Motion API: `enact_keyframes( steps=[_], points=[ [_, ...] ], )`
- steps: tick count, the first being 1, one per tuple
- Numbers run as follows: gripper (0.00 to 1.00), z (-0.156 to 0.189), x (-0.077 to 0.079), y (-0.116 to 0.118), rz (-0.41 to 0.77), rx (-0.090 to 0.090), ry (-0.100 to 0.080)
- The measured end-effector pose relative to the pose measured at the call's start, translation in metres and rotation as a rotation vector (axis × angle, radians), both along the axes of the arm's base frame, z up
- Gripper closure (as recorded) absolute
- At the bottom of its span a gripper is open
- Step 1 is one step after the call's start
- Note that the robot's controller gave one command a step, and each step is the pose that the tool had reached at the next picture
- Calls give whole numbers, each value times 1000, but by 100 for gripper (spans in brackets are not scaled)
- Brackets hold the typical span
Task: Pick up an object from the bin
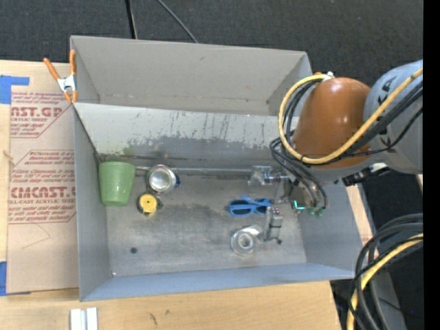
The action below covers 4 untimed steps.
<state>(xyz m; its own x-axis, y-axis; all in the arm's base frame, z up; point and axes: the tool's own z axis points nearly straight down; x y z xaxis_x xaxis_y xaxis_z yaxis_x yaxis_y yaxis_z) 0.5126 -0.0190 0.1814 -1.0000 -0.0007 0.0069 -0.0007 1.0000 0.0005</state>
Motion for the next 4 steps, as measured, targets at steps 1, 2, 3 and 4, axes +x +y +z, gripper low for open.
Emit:
enact_keyframes(
  steps=[1, 2, 3, 4],
  points=[
    [0, -110, 30, -30, -20, -1, -1],
    [100, -103, 34, -30, -19, -2, -13],
    [100, 62, 37, -25, 34, -2, -18],
    [100, 112, 50, 33, 200, 1, -14]
  ],
)
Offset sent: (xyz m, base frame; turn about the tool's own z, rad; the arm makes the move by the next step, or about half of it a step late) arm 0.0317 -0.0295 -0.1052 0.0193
